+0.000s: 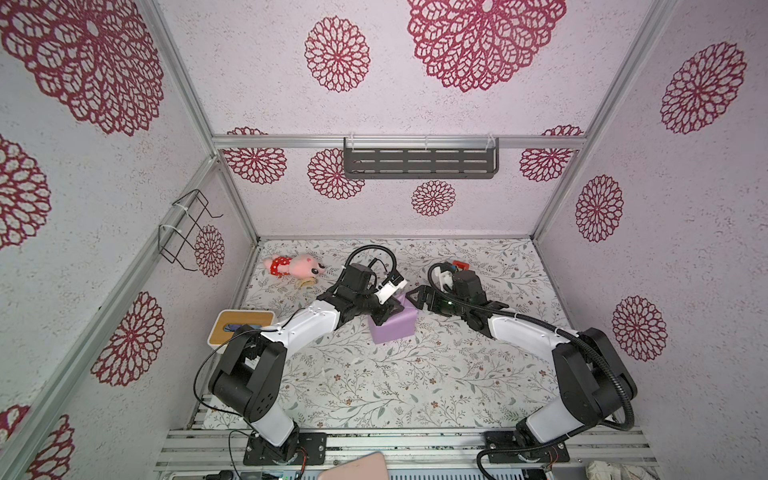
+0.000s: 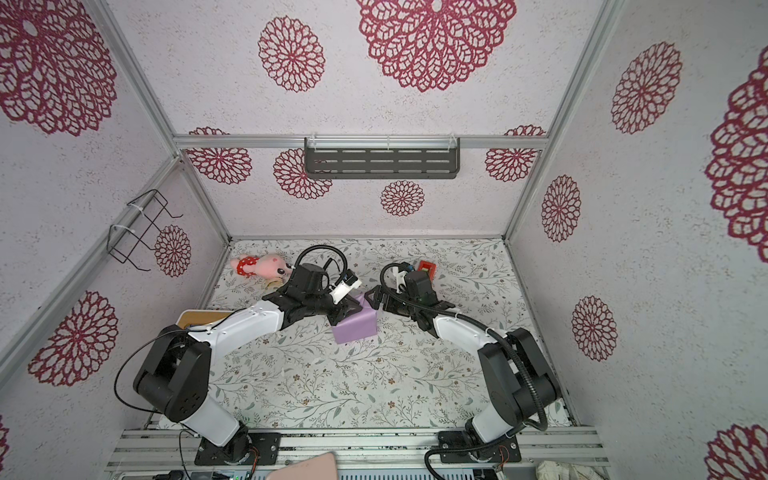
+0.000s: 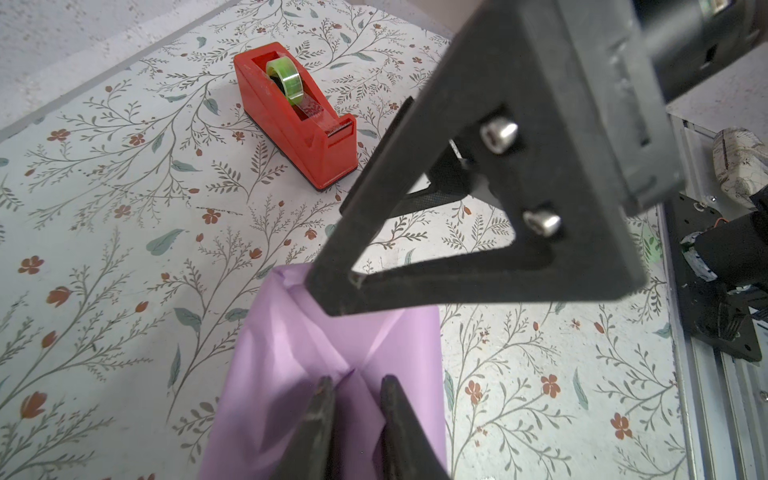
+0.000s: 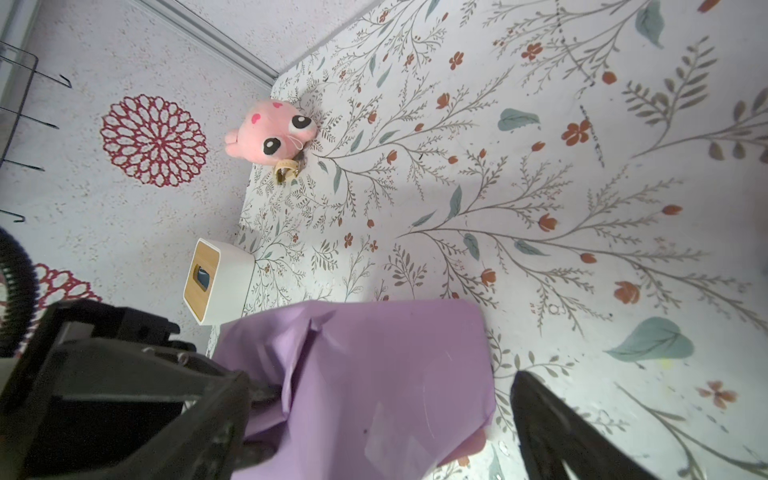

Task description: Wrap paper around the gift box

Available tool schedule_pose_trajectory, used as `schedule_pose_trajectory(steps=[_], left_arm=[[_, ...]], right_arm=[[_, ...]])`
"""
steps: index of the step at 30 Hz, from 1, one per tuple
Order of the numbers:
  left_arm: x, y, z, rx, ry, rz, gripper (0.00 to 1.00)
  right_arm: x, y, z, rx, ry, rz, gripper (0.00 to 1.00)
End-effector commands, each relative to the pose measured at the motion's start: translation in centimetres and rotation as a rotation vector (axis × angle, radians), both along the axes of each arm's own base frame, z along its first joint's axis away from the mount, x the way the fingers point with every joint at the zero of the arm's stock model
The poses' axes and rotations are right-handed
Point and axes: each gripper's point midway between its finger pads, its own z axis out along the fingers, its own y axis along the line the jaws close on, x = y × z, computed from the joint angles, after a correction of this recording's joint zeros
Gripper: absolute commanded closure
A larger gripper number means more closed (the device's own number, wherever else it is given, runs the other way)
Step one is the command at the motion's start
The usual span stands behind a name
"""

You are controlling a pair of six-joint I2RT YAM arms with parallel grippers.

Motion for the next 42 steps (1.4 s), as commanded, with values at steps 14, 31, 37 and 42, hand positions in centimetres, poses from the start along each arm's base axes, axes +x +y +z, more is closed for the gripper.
schedule_pose_trajectory(steps=[14, 31, 37, 42], left_arm=[[-3.2, 0.0, 4.1, -0.121, 0.044, -0.016, 0.56], [3.5, 8.1, -0.8, -0.204, 0.367, 0.781, 0.01], [2.3, 8.5, -3.7, -0.158, 0.423, 0.783, 0.02], [1.3, 9.3, -5.4, -0.126, 0.429, 0.802, 0.02]], right_arm=[[-2.3, 0.7, -5.3, -0.014, 0.098, -0.01, 0.03], [-3.3, 1.3, -6.5, 0.007, 0.105, 0.009, 0.03], [-2.6, 1.8, -4.2, 0.047, 0.074, 0.023, 0.02], [-1.7, 2.5, 0.2, 0.213, 0.042, 0.013, 0.01]])
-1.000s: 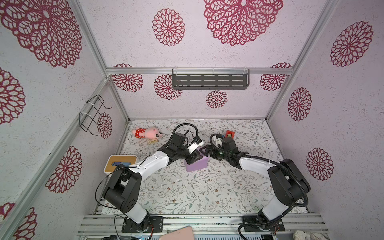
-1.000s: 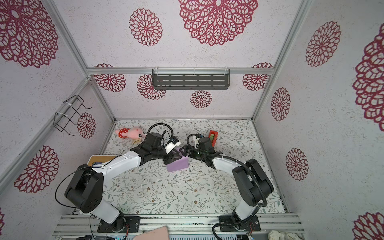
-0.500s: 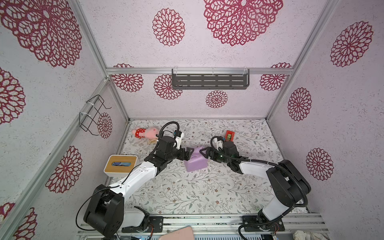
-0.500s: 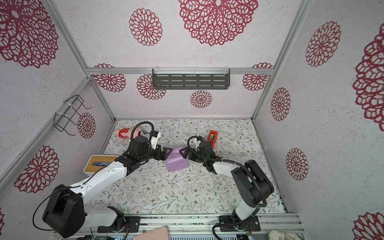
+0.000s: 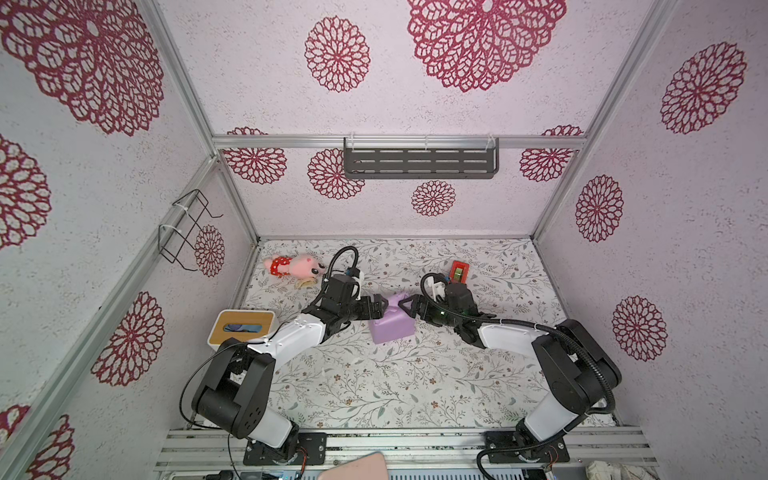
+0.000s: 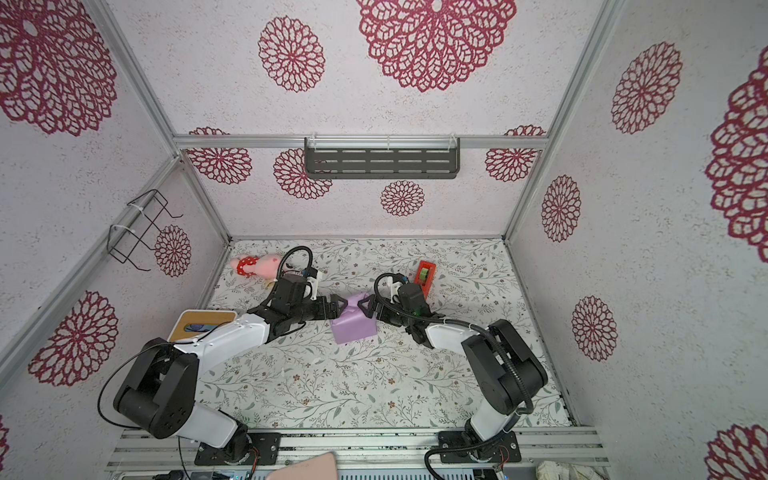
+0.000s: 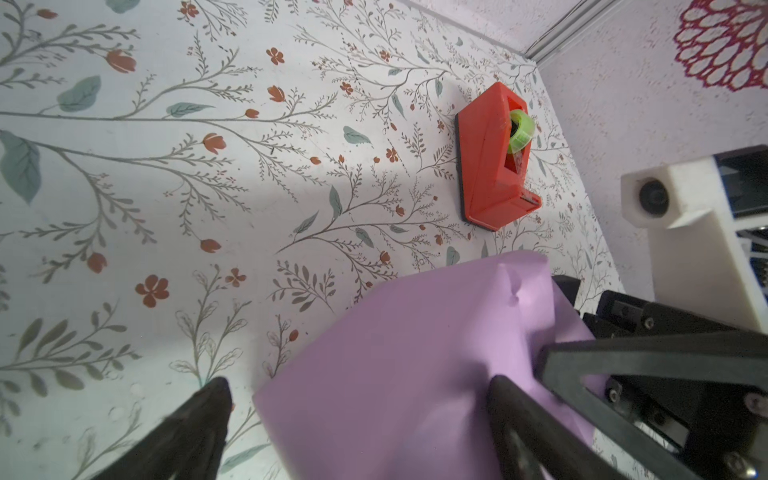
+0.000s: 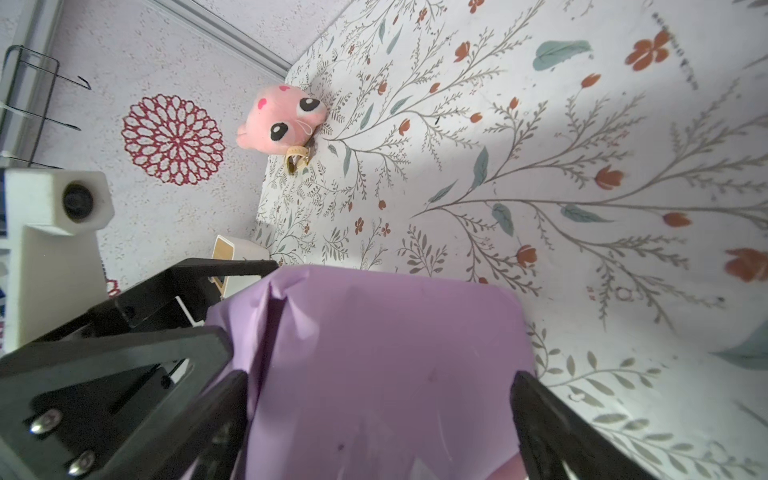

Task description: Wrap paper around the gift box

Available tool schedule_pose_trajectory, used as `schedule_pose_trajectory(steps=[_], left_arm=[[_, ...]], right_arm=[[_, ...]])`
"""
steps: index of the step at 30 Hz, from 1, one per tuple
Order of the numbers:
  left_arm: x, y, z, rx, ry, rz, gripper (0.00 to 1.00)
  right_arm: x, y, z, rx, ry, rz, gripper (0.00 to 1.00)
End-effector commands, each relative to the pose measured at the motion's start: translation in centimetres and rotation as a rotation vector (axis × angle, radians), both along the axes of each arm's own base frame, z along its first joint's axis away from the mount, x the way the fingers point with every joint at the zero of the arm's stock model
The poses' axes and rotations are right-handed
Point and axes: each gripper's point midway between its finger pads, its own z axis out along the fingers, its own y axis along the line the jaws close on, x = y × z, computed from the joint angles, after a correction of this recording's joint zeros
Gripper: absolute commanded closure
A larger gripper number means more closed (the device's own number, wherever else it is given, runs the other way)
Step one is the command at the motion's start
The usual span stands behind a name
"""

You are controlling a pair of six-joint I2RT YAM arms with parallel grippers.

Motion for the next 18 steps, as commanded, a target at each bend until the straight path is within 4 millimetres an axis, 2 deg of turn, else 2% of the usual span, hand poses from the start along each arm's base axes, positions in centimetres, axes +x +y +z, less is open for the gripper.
schedule_pose_trajectory(steps=[1, 7, 13, 16, 18], left_arm=[[-1.5, 1.2, -2.6, 0.045, 0.072, 0.017, 0.02], [-1.4, 1.0, -2.2, 0.029, 0.061, 0.02, 0.03], [-1.4, 1.3, -2.5, 0.047, 0.062, 0.038, 0.03], [-1.5, 1.5, -2.7, 0.06, 0.066, 0.039, 0.03], [-1.6, 1.5, -2.9, 0.066, 0.071, 0.038, 0.03]], right_arm=[[0.0, 0.9, 3.3, 0.096, -0.019, 0.013, 0.01], [-2.0, 1.1, -0.9, 0.04, 0.074, 0.032, 0.01], [-4.3, 1.0, -3.1, -0.017, 0.128, 0.079, 0.01], [-4.7, 1.2, -2.7, -0.023, 0.122, 0.119, 0.01], [-4.6, 1.6, -1.4, -0.01, 0.096, 0.146, 0.01]])
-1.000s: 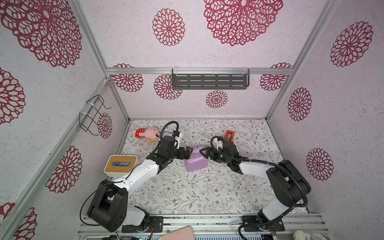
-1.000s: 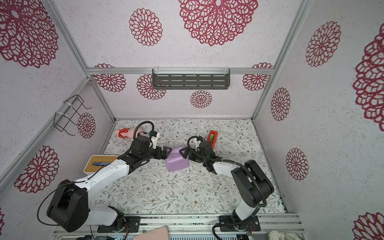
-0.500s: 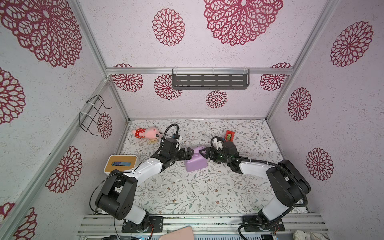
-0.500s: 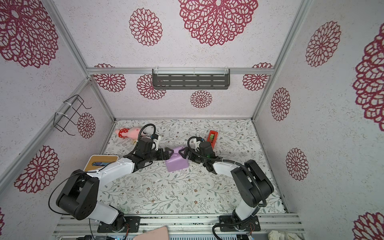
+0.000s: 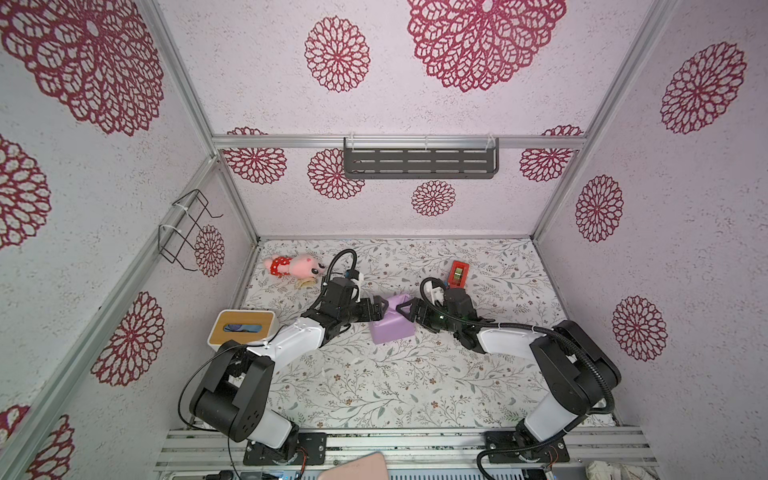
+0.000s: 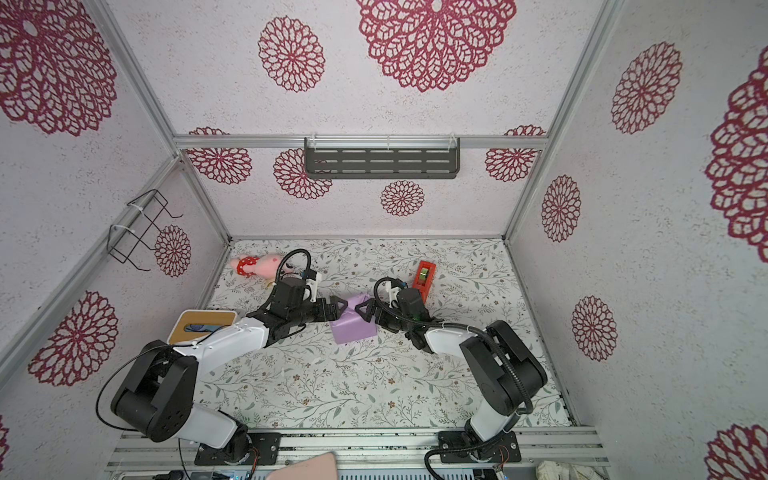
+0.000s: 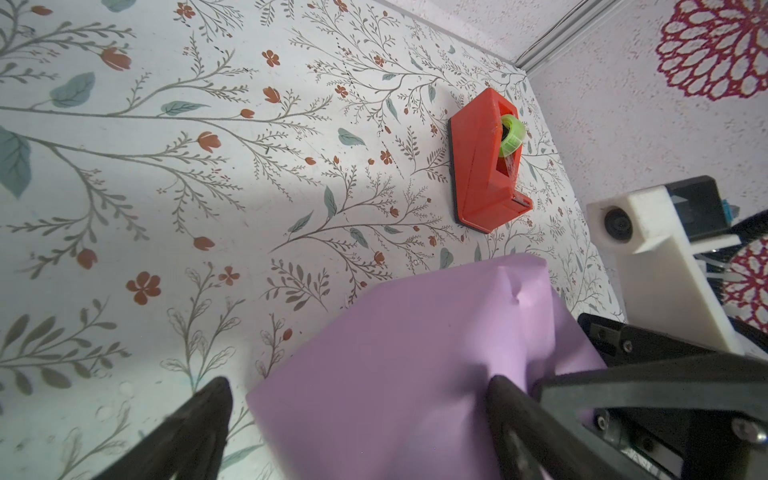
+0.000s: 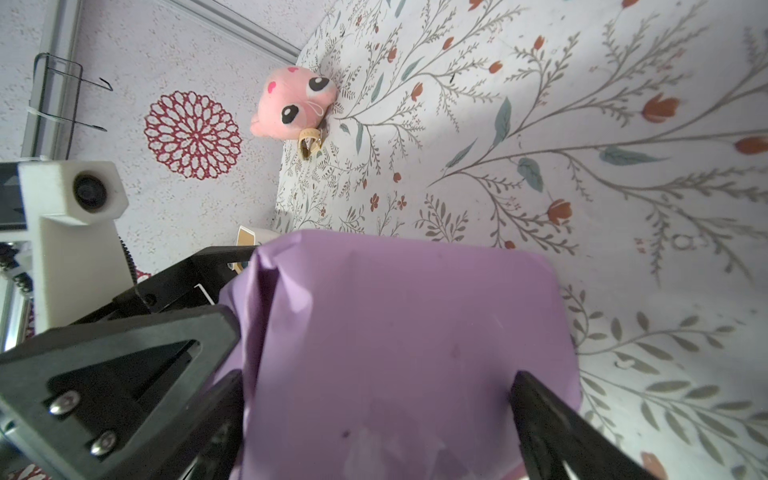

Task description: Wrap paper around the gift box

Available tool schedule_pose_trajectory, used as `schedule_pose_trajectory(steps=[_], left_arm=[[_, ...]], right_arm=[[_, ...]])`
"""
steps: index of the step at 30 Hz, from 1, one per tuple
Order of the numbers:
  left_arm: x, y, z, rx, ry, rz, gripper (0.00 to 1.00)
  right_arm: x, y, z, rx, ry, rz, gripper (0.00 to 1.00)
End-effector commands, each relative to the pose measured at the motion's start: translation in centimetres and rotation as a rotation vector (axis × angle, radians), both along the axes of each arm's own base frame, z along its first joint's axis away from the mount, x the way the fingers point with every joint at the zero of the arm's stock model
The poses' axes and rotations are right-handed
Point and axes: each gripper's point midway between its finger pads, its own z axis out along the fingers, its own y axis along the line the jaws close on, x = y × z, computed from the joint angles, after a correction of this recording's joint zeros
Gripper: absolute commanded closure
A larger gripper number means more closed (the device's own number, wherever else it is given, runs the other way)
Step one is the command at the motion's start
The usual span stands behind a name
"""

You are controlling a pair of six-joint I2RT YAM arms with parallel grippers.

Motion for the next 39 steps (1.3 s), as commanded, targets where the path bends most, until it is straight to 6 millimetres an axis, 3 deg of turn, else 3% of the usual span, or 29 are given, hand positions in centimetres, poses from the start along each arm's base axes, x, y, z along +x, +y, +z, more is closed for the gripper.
schedule_pose_trajectory(steps=[1, 6, 13, 16, 18, 23, 26, 30, 33, 35, 39], left_arm=[[-1.5, 1.5, -2.9, 0.084, 0.085, 0.027, 0.03], [-1.5, 1.4, -3.0, 0.087, 0.089, 0.02, 0.03], [-1.5, 1.5, -3.0, 0.095, 0.088, 0.018, 0.04], [-1.7, 1.5, -3.0, 0.099, 0.091, 0.015, 0.04], [-1.8, 1.6, -3.1, 0.107, 0.093, 0.008, 0.04], [-2.4, 1.8, -3.5, 0.125, 0.108, -0.009, 0.04], [-2.6, 1.7, -3.6, 0.126, 0.12, -0.02, 0.04], [-2.8, 1.5, -3.6, 0.125, 0.149, -0.031, 0.05], [-2.9, 1.4, -3.5, 0.123, 0.159, -0.035, 0.06], [-3.0, 1.5, -3.4, 0.124, 0.16, -0.032, 0.06], [-2.9, 1.7, -3.0, 0.123, 0.15, -0.021, 0.06]], right_arm=[[-2.7, 0.9, -0.1, -0.033, 0.036, 0.131, 0.01], [-2.9, 1.8, 1.5, 0.047, 0.04, 0.157, 0.01], [-3.5, 1.7, -0.3, 0.021, 0.087, 0.165, 0.01], [-3.2, 0.8, -0.6, -0.017, 0.088, 0.147, 0.01], [-2.5, -0.2, 0.9, 0.007, 0.056, 0.123, 0.01], [-0.2, -4.0, 6.2, 0.055, -0.064, 0.044, 0.01], [1.6, -7.4, 7.9, 0.028, -0.097, -0.039, 0.01], [4.6, -12.9, 7.8, -0.035, -0.065, -0.204, 0.05], [7.0, -16.3, 7.1, -0.085, -0.034, -0.3, 0.13], [8.5, -17.7, 6.5, -0.15, -0.023, -0.339, 0.17], [10.8, -18.1, 4.6, -0.222, 0.015, -0.321, 0.31]])
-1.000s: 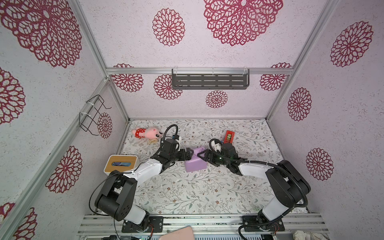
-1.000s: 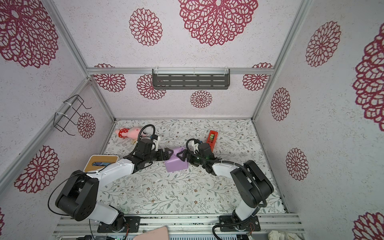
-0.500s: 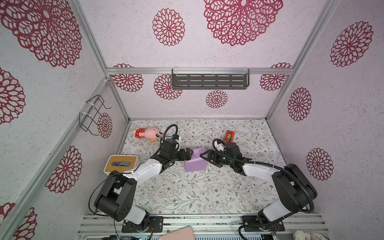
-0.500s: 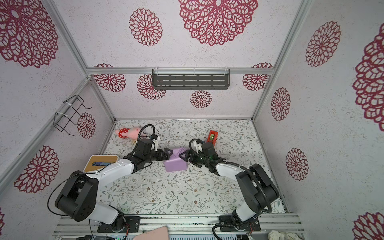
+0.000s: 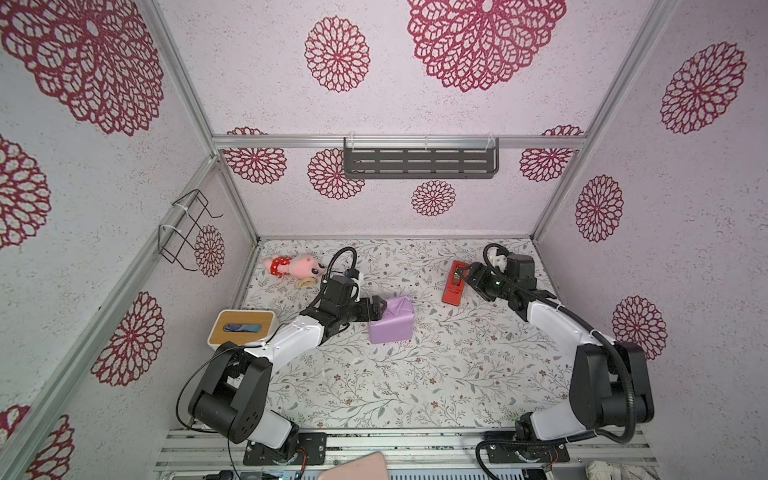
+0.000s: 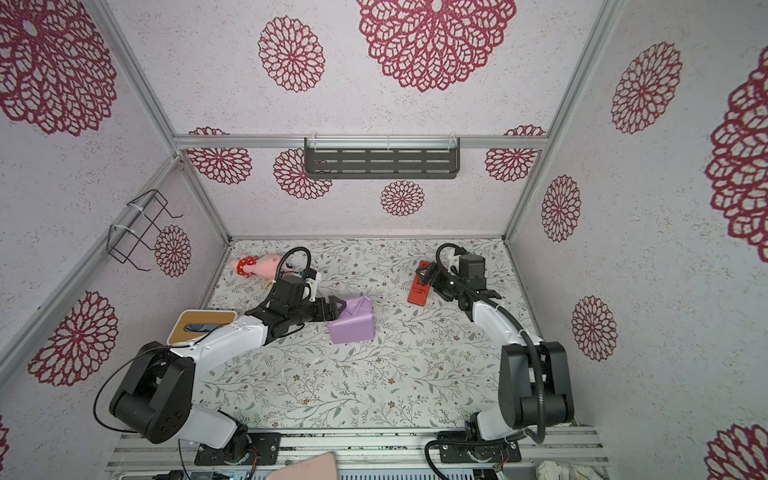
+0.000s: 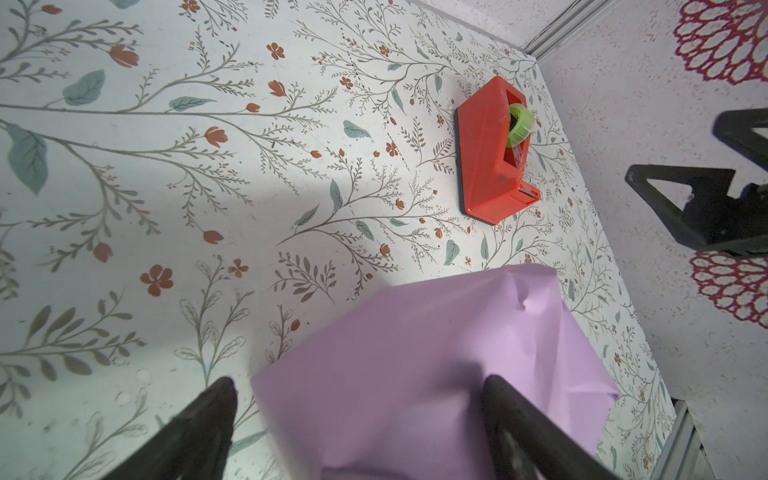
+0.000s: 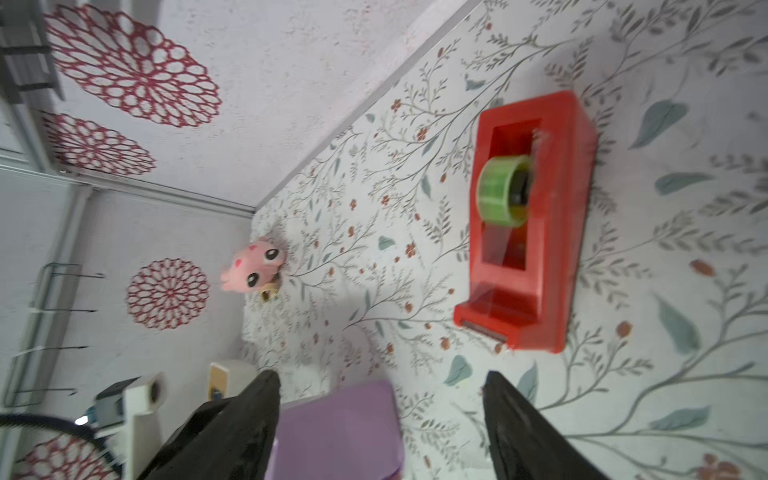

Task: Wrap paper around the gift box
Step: 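Release the paper and move the right gripper to the red tape dispenser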

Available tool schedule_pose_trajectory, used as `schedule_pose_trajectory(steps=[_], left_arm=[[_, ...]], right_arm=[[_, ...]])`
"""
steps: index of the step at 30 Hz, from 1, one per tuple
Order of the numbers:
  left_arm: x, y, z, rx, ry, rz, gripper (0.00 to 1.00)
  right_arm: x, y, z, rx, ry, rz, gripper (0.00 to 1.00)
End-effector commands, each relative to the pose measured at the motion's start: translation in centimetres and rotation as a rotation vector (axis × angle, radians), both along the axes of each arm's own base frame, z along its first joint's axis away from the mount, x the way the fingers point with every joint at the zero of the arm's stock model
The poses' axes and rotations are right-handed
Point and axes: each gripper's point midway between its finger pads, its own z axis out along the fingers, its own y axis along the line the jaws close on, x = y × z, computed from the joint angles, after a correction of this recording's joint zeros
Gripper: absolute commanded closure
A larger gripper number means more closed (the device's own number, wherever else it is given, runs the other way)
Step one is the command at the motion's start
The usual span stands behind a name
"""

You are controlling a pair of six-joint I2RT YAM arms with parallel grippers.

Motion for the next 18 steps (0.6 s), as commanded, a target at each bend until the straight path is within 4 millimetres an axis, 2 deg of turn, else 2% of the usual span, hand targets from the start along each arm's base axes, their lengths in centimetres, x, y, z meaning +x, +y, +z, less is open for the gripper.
schedule_pose_trajectory(steps=[1, 7, 18], left_arm=[[-2.4, 1.5, -3.0, 0.091, 0.124, 0.001, 0.06], [-2.2, 1.5, -3.1, 0.092, 0.127, 0.005, 0.07], [-2.2, 1.5, -3.3, 0.094, 0.131, 0.01, 0.07]], right_arm=[[1.0, -0.3, -1.7, -0.082, 0.043, 0.028, 0.34], [3.1, -0.3, -4.1, -0.07, 0.09, 0.051, 0.45], [3.3, 0.2, -6.8, -0.03, 0.132, 0.078, 0.54]])
